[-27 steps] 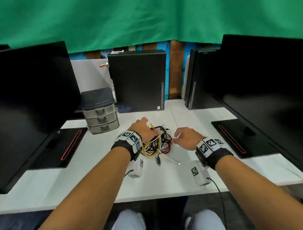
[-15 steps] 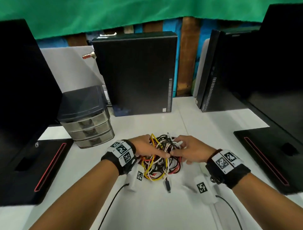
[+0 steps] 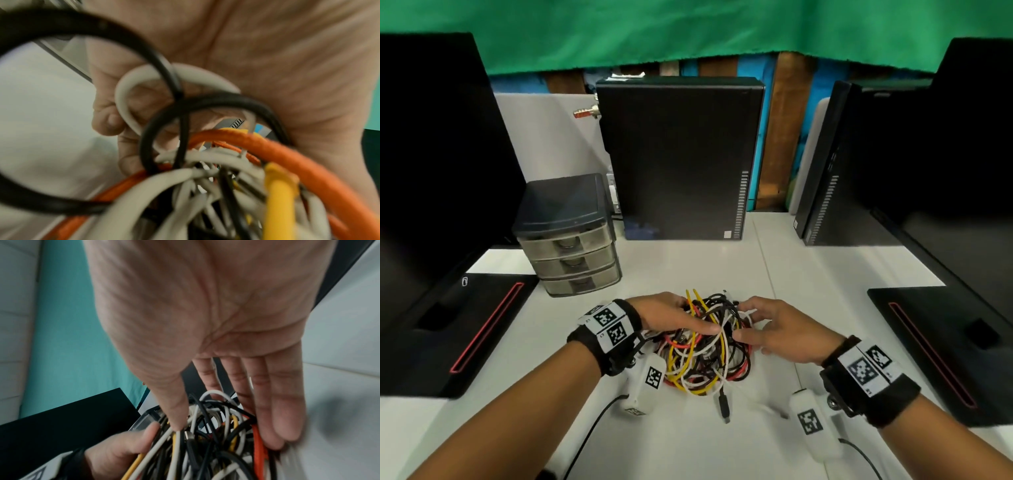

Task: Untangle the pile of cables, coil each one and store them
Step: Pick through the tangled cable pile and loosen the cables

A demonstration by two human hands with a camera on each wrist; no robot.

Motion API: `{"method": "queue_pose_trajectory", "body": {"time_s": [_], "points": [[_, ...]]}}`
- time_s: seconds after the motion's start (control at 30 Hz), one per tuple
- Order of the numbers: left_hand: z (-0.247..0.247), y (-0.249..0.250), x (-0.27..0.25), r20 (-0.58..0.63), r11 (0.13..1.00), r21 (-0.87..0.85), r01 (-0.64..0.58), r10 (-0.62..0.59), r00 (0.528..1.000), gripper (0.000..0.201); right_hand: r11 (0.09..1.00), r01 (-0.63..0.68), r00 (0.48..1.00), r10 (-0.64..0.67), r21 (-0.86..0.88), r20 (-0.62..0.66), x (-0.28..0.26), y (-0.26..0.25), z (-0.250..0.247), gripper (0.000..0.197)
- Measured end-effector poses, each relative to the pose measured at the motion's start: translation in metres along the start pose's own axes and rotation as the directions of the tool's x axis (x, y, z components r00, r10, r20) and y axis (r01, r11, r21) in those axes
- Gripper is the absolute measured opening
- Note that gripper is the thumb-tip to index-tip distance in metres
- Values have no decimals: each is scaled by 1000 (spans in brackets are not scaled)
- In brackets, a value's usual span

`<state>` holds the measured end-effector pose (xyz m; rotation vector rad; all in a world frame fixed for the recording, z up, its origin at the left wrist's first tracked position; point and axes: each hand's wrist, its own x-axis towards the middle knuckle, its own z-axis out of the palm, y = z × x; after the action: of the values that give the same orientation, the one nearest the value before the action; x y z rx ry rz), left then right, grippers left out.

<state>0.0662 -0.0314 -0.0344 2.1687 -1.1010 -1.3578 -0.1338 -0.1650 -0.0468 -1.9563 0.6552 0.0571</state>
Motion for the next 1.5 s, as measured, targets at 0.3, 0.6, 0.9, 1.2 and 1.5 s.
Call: {"method": "queue_pose_trajectory", "body": {"time_s": [0.3, 0.6, 0.9, 1.2, 1.5], "points": [[22, -21, -7, -69, 976, -211, -47, 33, 997, 73, 995, 81, 996, -79, 56, -34, -43, 15, 18, 68], [61, -9, -29, -502, 692, -625, -362, 0, 865, 38, 976, 211, 946, -188, 62, -265, -75, 10, 41, 76], [79, 18, -40, -289, 250, -917, -309, 114, 950, 40, 958, 128, 949, -43, 258, -313, -99, 13, 25, 7], [80, 25, -42, -353, 261, -884, -387, 168, 920, 31, 936, 187, 953, -99, 299, -286, -100, 14, 12, 5], [75, 34, -51, -420, 224, -859, -461, 207, 883, 33, 937, 106, 968, -21, 332, -251, -101, 8, 5, 9]]}}
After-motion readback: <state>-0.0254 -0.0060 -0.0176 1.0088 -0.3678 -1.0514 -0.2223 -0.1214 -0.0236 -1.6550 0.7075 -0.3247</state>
